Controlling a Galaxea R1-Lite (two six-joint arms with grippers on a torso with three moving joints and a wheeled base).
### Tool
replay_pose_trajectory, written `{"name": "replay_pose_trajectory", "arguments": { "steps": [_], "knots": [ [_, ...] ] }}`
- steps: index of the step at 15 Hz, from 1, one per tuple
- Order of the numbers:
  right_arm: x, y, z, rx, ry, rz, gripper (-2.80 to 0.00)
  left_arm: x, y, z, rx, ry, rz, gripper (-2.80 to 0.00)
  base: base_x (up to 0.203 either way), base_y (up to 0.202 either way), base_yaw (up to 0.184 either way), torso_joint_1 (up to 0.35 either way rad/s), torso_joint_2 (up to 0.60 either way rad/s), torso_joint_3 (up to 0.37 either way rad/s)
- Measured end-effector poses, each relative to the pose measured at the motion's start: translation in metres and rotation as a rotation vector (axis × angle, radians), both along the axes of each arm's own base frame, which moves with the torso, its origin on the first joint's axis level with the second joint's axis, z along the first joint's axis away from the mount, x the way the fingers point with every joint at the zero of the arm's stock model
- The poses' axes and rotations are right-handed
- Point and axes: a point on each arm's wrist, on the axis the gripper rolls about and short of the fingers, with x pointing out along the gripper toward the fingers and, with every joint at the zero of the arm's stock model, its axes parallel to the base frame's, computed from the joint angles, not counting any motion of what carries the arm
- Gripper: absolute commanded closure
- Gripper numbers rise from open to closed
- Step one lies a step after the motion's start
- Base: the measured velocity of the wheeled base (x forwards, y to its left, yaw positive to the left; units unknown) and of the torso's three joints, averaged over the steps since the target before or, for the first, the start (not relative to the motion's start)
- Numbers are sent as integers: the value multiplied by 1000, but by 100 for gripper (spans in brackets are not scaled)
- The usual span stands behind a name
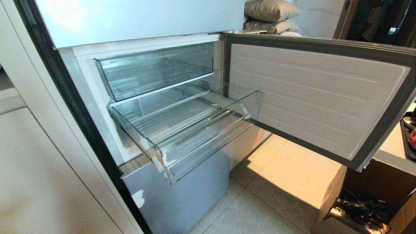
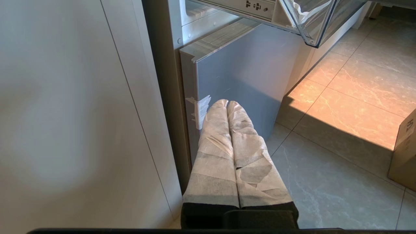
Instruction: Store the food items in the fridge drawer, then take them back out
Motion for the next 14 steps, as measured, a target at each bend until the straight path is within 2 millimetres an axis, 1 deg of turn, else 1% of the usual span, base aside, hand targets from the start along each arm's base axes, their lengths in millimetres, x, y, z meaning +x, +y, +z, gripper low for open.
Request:
{"name": "replay_pose_trajectory", "arguments": {
  "steps": [3, 7, 10, 14],
  "knots": [
    [8, -13, -14, -5, -4, -1, -280, 0, 0, 0, 0, 0, 0, 0, 0, 0, 0, 0, 0, 0],
    [15, -25, -34, 28, 10, -3, -280, 0, 0, 0, 0, 0, 0, 0, 0, 0, 0, 0, 0, 0],
    [18, -35, -41, 36, 11, -13, -280, 0, 0, 0, 0, 0, 0, 0, 0, 0, 0, 0, 0, 0],
    [23, -46, -45, 28, 5, -13, -280, 0, 0, 0, 0, 0, 0, 0, 0, 0, 0, 0, 0, 0]
  ]
}}
